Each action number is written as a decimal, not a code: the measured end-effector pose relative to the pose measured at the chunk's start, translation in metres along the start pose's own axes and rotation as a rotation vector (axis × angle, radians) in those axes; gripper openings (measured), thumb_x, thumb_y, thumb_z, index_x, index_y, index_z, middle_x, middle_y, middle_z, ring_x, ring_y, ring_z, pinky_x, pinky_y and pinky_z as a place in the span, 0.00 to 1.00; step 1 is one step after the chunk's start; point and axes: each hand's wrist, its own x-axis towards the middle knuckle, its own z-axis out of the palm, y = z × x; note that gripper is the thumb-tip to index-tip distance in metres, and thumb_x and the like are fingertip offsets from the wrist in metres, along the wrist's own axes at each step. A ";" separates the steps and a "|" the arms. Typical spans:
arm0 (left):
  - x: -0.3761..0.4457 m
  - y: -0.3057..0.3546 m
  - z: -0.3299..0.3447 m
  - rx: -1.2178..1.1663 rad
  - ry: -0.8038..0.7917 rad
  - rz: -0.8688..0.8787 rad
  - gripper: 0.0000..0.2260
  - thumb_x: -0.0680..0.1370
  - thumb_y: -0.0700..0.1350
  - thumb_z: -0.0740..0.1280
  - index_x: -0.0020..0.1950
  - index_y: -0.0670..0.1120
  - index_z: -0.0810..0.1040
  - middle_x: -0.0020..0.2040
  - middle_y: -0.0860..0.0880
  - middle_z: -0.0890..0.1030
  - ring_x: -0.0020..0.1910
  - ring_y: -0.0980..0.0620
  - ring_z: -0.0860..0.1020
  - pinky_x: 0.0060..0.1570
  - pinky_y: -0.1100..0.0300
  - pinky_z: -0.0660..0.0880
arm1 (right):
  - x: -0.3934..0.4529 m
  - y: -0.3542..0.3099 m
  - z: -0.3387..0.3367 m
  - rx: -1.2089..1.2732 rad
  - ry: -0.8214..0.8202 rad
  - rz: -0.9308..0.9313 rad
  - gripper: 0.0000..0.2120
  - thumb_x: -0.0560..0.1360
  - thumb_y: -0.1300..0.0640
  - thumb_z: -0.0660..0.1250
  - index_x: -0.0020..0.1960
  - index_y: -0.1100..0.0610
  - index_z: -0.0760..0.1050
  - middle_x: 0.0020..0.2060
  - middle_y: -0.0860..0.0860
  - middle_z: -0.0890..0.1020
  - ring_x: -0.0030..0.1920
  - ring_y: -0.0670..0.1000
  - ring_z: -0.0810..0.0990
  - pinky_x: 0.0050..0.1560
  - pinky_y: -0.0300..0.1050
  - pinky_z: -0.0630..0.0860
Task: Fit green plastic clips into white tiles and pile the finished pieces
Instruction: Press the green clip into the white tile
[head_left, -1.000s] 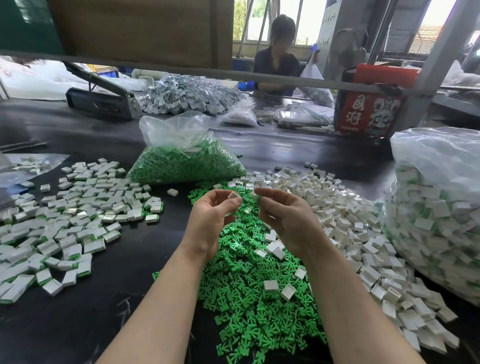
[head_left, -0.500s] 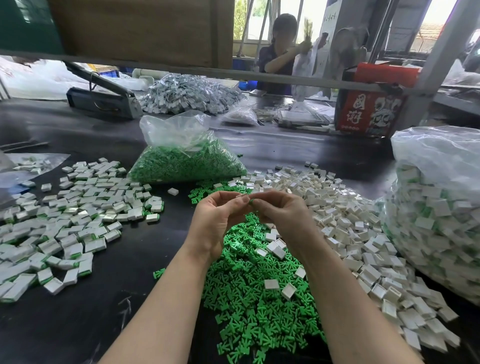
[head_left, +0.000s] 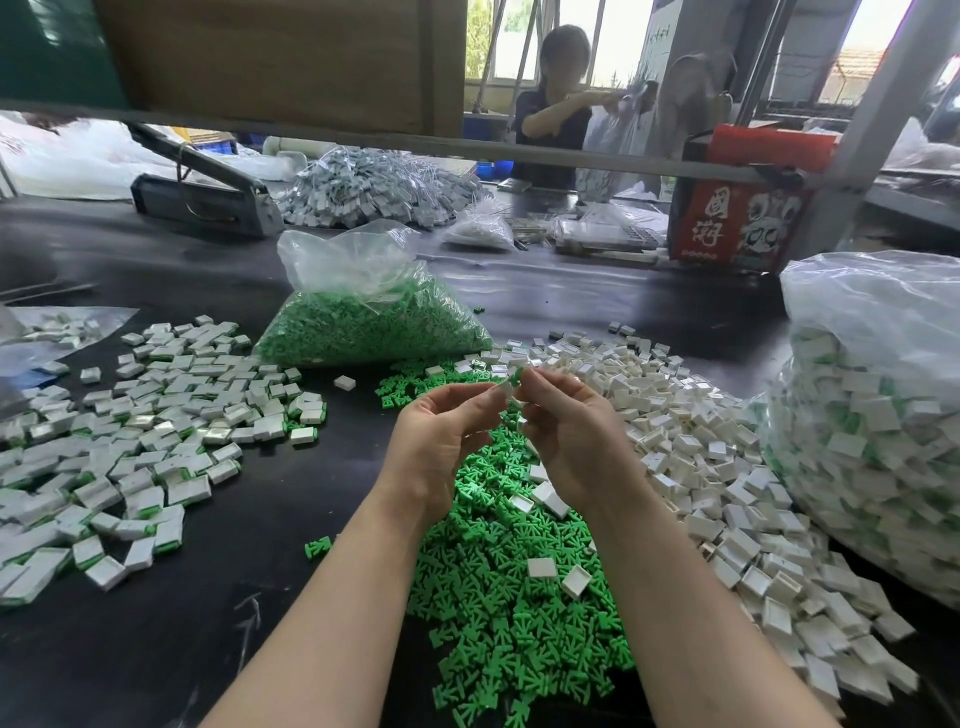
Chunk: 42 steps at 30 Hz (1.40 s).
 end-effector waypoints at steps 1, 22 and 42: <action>0.000 0.000 0.000 -0.004 0.004 -0.003 0.14 0.57 0.52 0.79 0.39 0.49 0.86 0.41 0.49 0.86 0.37 0.57 0.81 0.39 0.64 0.75 | 0.000 0.001 0.000 0.001 0.003 -0.005 0.09 0.67 0.59 0.73 0.46 0.59 0.78 0.34 0.50 0.80 0.33 0.45 0.74 0.32 0.35 0.72; 0.003 -0.002 -0.010 0.189 -0.022 0.098 0.15 0.63 0.51 0.78 0.44 0.45 0.85 0.41 0.43 0.86 0.38 0.53 0.84 0.34 0.67 0.76 | 0.001 0.004 -0.009 -0.422 -0.008 -0.224 0.01 0.74 0.62 0.71 0.44 0.58 0.81 0.33 0.48 0.82 0.33 0.44 0.76 0.34 0.37 0.74; 0.008 -0.014 -0.018 0.673 -0.228 0.093 0.16 0.84 0.48 0.59 0.37 0.46 0.73 0.27 0.56 0.73 0.29 0.56 0.69 0.31 0.64 0.66 | 0.001 0.004 -0.011 -1.019 -0.133 -0.257 0.10 0.80 0.58 0.63 0.43 0.59 0.77 0.33 0.52 0.81 0.34 0.54 0.76 0.38 0.52 0.74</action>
